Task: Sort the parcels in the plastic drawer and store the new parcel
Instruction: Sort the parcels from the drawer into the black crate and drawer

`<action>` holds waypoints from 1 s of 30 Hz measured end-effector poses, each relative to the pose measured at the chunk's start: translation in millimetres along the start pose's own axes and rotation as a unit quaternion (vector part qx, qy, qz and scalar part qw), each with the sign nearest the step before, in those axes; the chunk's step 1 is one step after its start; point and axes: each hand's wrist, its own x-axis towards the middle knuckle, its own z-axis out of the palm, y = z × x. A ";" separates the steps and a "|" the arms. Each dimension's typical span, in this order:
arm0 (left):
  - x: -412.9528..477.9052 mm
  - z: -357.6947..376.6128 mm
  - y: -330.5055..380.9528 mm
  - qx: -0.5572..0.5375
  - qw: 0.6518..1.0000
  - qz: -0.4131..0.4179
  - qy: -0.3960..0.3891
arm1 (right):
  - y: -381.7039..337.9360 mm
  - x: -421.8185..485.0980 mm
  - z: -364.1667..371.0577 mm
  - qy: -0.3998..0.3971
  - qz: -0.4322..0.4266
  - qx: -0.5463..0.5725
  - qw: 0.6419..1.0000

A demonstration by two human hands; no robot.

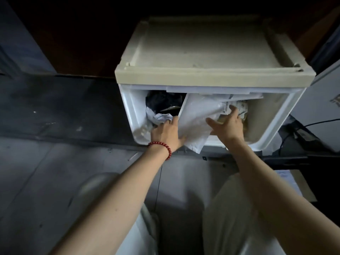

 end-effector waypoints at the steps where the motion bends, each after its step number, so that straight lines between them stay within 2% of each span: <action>1: 2.9 5.8 6.9 -0.010 1.000 -0.001 0.007 | 3.1 4.9 -0.1 0.003 0.021 0.023 1.000; 3: 6.6 15.4 18.2 -0.027 0.999 -0.014 0.020 | 8.1 11.6 2.0 -0.003 0.058 0.064 0.996; 6: 11.9 26.6 27.3 -0.032 0.998 -0.032 0.049 | 11.2 18.4 7.8 -0.019 0.072 0.069 0.995; 11: 16.9 25.5 35.1 -0.053 0.996 -0.047 0.053 | 13.8 23.0 12.7 -0.067 0.047 0.089 0.993; 17: 3.5 18.3 38.1 -0.077 0.995 -0.051 0.037 | 10.8 15.6 12.0 -0.143 0.029 0.169 0.975; 25: -35.9 -6.6 38.2 -0.031 0.994 -0.004 0.109 | -4.2 -18.4 0.8 -0.174 -0.011 0.240 0.955; 27: -46.8 -16.0 35.5 -0.027 0.992 -0.005 0.122 | -5.5 -25.3 -2.0 -0.164 -0.030 0.226 0.960; 30: -60.0 -32.2 23.0 -0.051 0.989 -0.033 0.137 | -9.5 -34.1 -5.3 -0.126 -0.065 0.146 0.979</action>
